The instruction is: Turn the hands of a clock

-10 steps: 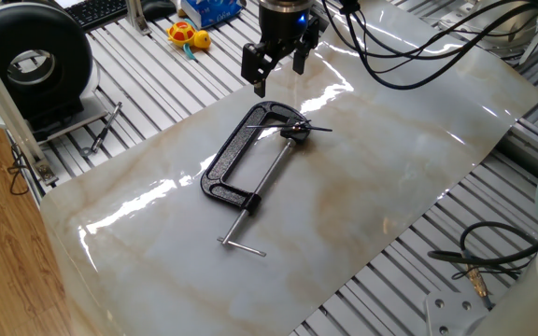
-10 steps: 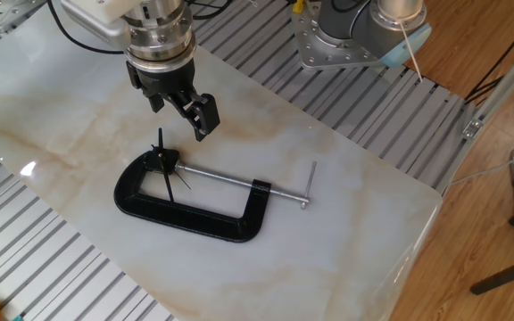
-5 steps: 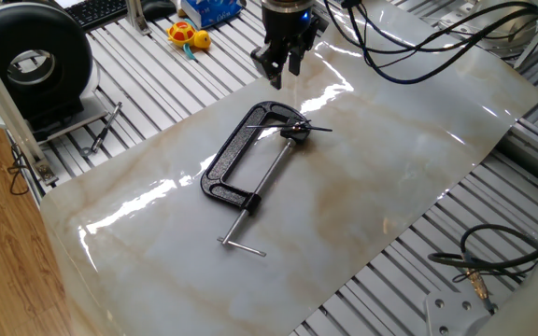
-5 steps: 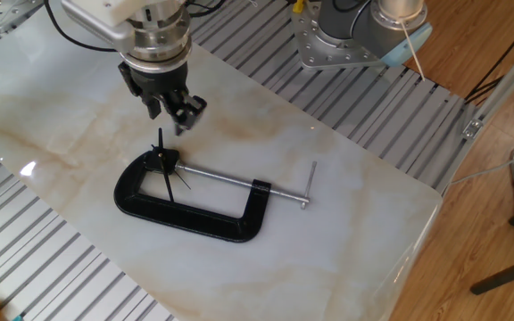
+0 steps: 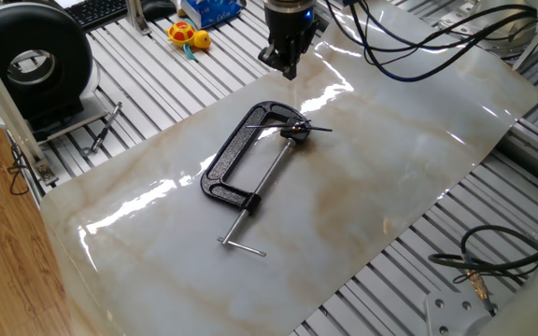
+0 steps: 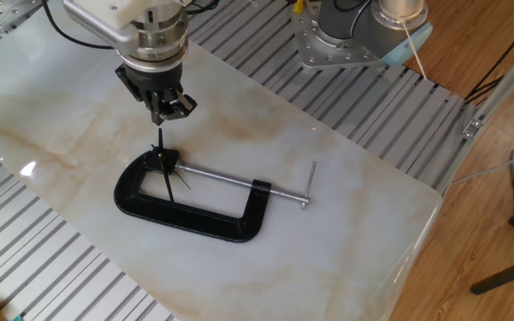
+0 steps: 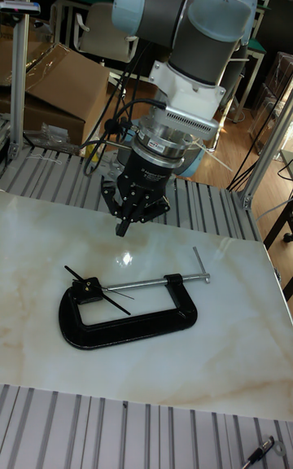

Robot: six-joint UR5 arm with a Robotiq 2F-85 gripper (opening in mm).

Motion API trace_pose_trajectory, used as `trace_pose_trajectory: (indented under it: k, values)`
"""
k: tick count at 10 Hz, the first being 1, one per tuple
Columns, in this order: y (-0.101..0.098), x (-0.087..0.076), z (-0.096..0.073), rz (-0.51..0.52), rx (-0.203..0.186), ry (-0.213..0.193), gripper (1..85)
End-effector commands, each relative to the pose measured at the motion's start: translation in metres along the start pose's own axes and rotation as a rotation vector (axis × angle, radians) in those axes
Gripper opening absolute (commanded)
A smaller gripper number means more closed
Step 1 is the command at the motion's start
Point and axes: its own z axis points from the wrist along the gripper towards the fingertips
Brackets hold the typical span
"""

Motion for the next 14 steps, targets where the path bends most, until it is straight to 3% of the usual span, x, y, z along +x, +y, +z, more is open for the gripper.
trace_pose_trajectory:
  k: [1, 7, 10, 12, 14]
  values:
    - [0.005, 0.002, -0.001, 0.017, -0.019, 0.006, 1.3]
    - [0.028, 0.004, -0.003, 0.149, -0.074, 0.022, 1.3]
    - [0.023, 0.001, -0.002, 0.118, -0.050, 0.007, 1.3]
    - [0.032, 0.008, -0.001, 0.187, -0.069, 0.040, 2.3]
    - [0.029, 0.013, -0.002, 0.166, -0.051, 0.061, 2.7]
